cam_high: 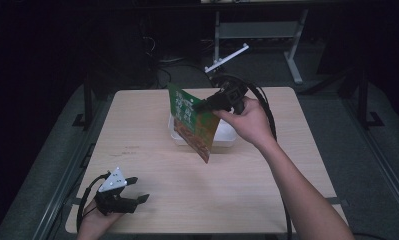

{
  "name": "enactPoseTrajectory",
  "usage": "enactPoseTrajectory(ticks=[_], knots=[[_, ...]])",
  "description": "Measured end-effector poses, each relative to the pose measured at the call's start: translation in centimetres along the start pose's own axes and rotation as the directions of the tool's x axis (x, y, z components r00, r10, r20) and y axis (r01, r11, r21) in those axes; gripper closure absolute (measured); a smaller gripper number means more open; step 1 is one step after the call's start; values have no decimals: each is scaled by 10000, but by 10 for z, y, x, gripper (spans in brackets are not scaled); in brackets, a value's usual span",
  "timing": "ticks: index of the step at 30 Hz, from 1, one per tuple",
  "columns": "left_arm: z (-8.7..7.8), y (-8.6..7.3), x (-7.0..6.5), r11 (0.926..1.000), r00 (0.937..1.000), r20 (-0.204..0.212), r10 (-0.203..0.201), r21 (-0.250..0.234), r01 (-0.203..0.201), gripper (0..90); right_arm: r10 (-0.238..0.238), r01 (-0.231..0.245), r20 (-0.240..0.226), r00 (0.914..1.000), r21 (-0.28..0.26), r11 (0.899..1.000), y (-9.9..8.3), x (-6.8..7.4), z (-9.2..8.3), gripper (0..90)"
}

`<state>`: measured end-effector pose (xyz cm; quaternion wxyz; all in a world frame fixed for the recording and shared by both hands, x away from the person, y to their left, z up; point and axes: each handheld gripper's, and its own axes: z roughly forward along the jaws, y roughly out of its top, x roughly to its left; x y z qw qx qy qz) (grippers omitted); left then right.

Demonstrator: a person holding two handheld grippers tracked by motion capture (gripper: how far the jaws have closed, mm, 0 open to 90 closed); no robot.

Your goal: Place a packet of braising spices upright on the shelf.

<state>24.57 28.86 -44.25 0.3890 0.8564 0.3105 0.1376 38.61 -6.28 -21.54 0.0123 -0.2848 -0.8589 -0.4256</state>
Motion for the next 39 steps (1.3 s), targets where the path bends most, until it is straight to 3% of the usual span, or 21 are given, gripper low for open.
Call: enactPoseTrajectory(ticks=[7, 16, 25, 31, 39], knots=[[0, 1, 0, 10000, 10000, 0, 62, 4, -62, 255, 260, -255, 387, 9989, -148, 9996, 11, -11, 2, 899], [0, 1, 0, 10000, 10000, 11, 81, -37, -81, 254, 543, -550, 1117, 9923, 32, 9985, 36, -23, 15, 900], [-1, 1, -1, 9999, 10000, 23, 75, -100, -75, 254, 866, -862, 1691, 9818, -98, 9962, 45, -37, 22, 900], [-1, 1, -1, 9999, 10000, 48, 81, -126, -80, 254, 915, -924, 2093, 9736, -52, 9957, 52, -48, 36, 900], [-2, 1, 0, 9998, 10000, 62, 23, -185, -21, 254, 1110, -1104, 2227, 9686, -154, 9938, 56, -57, 47, 900]])
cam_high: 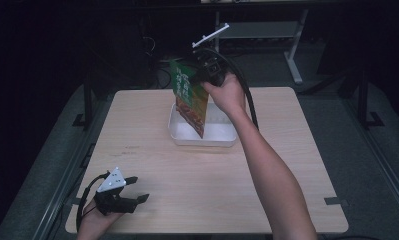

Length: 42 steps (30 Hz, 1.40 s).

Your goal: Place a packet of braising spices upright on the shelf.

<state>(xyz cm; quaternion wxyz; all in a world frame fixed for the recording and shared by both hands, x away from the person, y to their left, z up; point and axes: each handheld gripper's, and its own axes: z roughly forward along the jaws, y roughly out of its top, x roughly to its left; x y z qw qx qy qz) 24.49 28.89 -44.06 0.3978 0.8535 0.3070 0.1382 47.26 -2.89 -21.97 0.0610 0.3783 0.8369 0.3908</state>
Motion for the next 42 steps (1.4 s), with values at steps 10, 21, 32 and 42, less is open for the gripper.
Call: enactPoseTrajectory(ticks=[10, 21, 32, 42], knots=[[-1, 0, 0, 10000, 10000, 17, -4, -43, 4, 254, 42, -42, 202, 9998, -6, 10000, 2, -2, 15, 899], [-1, 0, -1, 10000, 10000, -3, 4, -48, -4, 254, 113, -116, 267, 9996, 116, 9999, -4, -9, 31, 899], [-2, 0, -1, 9999, 10000, -11, -12, -100, 12, 254, 187, -189, 131, 9997, 213, 9996, -8, -10, 41, 899], [-2, 0, 0, 10000, 10000, -27, -12, -88, 12, 254, 478, -478, 13, 9989, 163, 9987, -14, -18, 45, 899]])
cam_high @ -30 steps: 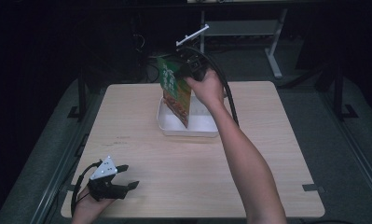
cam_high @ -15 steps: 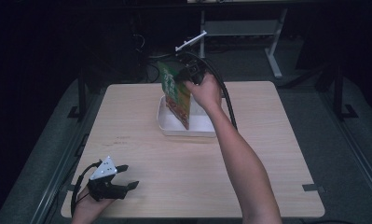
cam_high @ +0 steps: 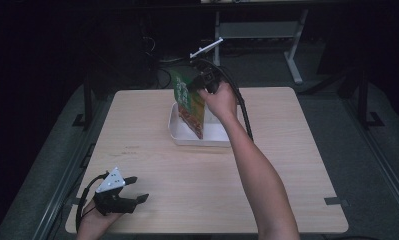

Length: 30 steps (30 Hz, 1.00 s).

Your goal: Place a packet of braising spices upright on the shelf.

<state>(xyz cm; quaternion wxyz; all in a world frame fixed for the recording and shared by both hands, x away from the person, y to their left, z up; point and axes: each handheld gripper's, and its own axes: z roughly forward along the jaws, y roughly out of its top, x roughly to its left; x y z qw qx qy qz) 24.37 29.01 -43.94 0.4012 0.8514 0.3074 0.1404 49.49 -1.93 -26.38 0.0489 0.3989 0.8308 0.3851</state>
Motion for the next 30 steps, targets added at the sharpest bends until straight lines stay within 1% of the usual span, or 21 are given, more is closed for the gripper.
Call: enactPoseTrajectory(ticks=[3, 8, 12, 15, 17, 18, 19, 20, 26, 30], knots=[[0, 0, 0, 10000, 10000, -11, 5, -11, -5, 254, 92, -92, -57, 9999, 38, 10000, -1, -1, 1, 898], [-1, 0, 0, 10000, 10000, -13, 11, -13, -11, 254, 48, -48, -67, 10000, 104, 9999, -1, 0, 4, 898], [-1, 0, 0, 10000, 10000, -28, 21, -12, -21, 254, 137, -136, -105, 9999, 120, 9998, -3, 0, 8, 897], [-1, 0, 0, 10000, 10000, -26, 19, -14, -19, 254, 221, -220, -152, 9996, 115, 9997, -5, -3, 9, 896], [-1, 0, 0, 10000, 10000, -29, 34, -6, -34, 254, 252, -251, -60, 9997, 237, 9994, -8, -6, 11, 895], [-1, 0, 0, 10000, 10000, -29, 34, -6, -34, 254, 252, -251, -60, 9997, 237, 9994, -8, -6, 11, 895], [-1, 0, 0, 10000, 10000, -34, 41, -2, -41, 254, 362, -359, -148, 9992, 137, 9993, -9, -8, 11, 894], [-1, 0, 0, 10000, 10000, -34, 41, -2, -41, 254, 427, -425, -148, 9990, 147, 9990, -10, -9, 10, 895], [0, 0, -1, 10000, 10000, -31, 45, 11, -45, 254, 409, -407, -68, 9991, 208, 9990, -11, -10, 9, 894], [0, 1, -1, 10000, 10000, -25, 51, 11, -51, 254, 447, -445, -133, 9989, 122, 9989, -13, -10, 9, 893]])
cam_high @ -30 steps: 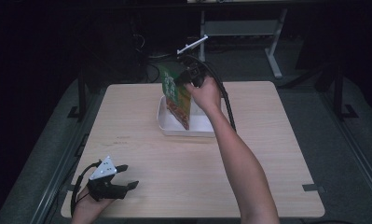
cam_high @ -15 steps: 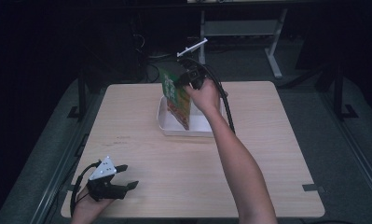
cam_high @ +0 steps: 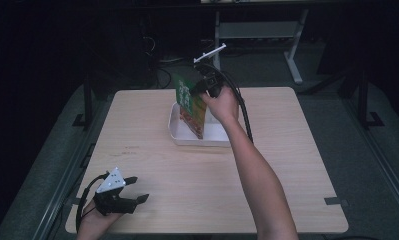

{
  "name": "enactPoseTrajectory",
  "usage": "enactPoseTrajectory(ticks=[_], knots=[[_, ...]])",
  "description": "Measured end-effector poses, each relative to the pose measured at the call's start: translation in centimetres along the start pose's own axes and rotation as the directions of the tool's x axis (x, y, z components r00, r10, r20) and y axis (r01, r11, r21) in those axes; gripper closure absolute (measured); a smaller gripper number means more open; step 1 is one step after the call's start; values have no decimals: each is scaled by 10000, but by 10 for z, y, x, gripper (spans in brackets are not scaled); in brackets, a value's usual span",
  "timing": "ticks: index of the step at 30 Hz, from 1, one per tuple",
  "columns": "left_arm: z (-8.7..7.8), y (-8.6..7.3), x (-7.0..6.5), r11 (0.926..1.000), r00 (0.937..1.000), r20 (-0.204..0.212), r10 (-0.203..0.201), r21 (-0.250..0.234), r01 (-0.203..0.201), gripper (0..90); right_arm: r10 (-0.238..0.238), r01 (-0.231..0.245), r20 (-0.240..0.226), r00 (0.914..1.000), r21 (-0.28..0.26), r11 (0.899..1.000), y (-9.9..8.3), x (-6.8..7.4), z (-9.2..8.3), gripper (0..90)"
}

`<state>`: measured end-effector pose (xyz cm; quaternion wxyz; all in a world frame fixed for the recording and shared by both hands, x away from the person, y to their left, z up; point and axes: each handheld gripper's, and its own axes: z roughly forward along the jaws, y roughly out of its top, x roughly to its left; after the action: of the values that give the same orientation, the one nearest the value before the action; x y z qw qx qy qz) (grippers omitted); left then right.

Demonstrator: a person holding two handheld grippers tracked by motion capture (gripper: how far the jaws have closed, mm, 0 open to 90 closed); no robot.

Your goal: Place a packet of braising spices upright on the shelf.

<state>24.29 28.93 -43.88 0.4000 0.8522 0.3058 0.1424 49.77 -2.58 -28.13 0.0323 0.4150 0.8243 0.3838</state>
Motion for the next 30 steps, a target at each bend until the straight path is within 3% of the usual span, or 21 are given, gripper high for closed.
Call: enactPoseTrajectory(ticks=[30], knots=[[1, 0, 0, 10000, 10000, 22, 22, 19, -22, 253, 246, -245, 112, 9996, -73, 9997, -9, -9, -13, 742]])
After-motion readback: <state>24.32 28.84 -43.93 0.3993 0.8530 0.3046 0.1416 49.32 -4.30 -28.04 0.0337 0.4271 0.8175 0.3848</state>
